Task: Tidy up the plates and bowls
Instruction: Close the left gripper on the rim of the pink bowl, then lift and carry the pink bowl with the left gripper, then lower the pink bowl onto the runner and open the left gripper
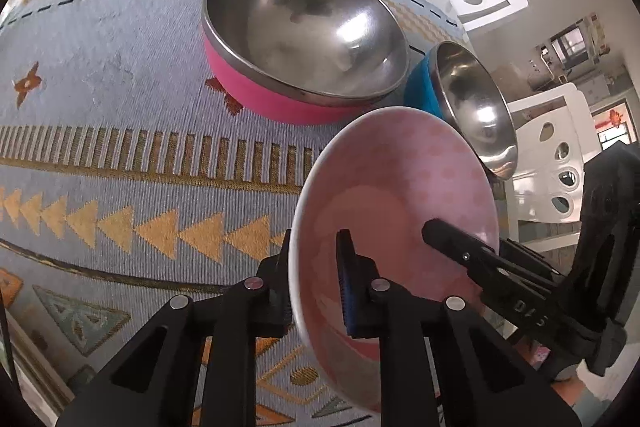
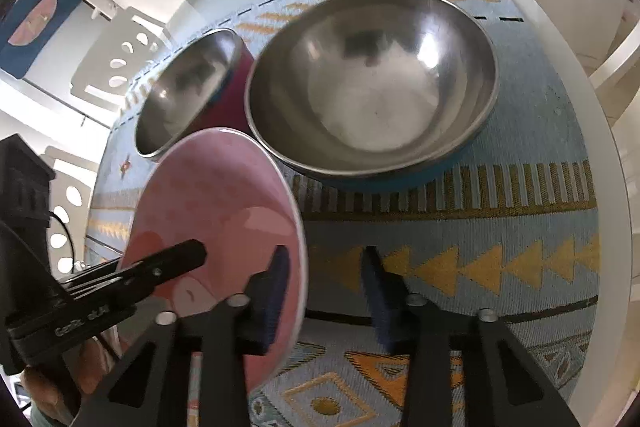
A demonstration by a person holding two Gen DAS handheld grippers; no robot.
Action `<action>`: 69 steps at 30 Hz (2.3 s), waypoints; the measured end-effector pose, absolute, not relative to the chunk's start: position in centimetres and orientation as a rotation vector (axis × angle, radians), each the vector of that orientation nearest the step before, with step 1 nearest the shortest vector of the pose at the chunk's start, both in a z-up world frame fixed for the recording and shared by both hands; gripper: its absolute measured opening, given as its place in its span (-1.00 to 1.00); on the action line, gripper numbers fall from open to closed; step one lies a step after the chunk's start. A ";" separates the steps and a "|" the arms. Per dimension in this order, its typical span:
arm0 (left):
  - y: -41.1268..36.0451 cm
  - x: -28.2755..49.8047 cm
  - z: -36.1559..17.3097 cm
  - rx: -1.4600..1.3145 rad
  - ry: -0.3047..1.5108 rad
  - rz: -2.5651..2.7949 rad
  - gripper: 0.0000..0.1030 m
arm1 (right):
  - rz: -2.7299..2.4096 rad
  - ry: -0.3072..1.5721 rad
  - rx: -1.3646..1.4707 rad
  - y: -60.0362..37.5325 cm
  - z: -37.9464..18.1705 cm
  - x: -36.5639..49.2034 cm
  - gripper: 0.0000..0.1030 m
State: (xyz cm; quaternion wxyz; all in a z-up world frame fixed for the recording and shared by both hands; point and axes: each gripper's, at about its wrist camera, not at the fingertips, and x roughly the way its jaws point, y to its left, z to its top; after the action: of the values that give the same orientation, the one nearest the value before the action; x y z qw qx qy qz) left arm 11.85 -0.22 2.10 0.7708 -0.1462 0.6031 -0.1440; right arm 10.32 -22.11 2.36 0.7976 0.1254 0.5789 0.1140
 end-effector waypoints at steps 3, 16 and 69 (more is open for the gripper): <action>0.0 11.3 2.4 -0.333 1.303 -0.312 -0.73 | 0.247 1.230 0.239 -21.5 2.6 9.8 -0.59; 1.5 4.4 5.7 -0.407 1.245 -0.263 -0.73 | 0.334 1.189 0.194 -18.1 7.0 4.7 -0.62; 2.4 -3.3 10.9 -0.124 1.042 -0.084 0.41 | 0.283 1.000 -0.063 -15.1 13.3 -4.4 0.36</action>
State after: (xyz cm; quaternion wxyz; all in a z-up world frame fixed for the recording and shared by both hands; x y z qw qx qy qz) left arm -3.30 2.37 10.86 0.8645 -0.0593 0.4975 -0.0401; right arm -4.38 -15.14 13.32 0.8675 -0.0299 0.4778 0.1353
